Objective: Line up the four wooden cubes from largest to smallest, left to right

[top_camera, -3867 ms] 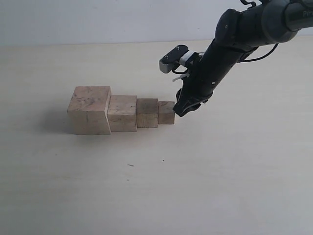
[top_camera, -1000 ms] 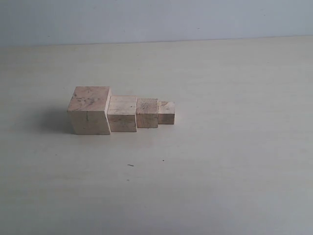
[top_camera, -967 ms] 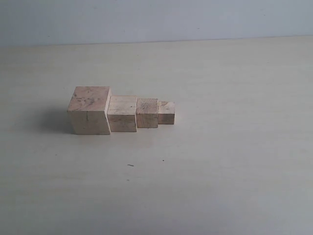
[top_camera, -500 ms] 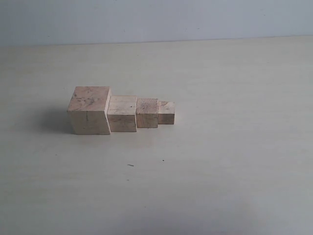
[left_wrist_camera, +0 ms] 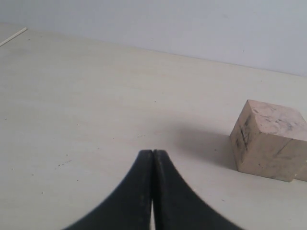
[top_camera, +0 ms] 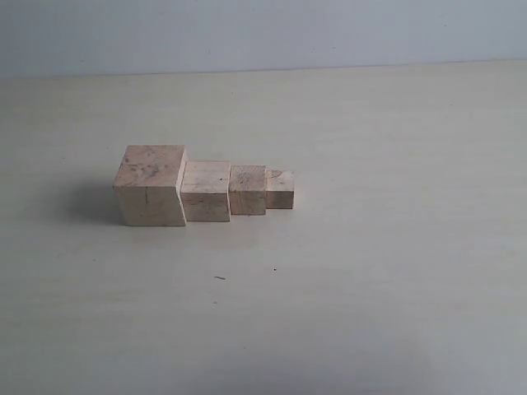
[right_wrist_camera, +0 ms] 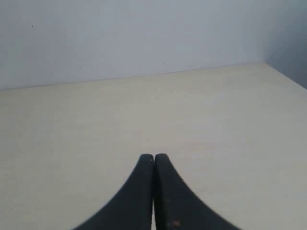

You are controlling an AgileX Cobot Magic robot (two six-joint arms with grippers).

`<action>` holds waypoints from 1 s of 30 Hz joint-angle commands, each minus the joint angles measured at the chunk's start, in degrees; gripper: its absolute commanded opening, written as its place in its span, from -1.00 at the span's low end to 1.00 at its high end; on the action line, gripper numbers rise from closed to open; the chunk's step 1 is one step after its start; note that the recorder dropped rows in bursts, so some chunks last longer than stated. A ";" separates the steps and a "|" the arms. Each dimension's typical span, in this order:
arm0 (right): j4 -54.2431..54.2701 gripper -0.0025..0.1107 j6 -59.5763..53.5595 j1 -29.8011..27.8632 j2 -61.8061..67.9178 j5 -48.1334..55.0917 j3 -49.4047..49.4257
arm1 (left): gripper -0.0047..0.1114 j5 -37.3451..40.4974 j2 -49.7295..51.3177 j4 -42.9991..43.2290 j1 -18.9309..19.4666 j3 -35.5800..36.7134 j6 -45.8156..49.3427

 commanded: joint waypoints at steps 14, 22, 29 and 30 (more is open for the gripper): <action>-6.53 -0.96 2.45 -0.21 -0.32 1.46 0.24 | -0.92 -0.54 -0.27 0.06 -0.32 0.20 0.17; -6.53 -0.96 2.47 -0.21 -0.32 1.36 0.24 | -0.92 -0.54 -0.27 0.06 -0.32 0.20 0.17; -6.42 -0.96 2.47 -0.21 -0.32 1.36 0.24 | -0.92 -0.54 -0.27 0.06 -0.32 0.20 0.17; -6.42 -0.96 2.47 -0.21 -0.32 1.36 0.24 | -0.92 -0.54 -0.27 0.06 -0.32 0.20 0.17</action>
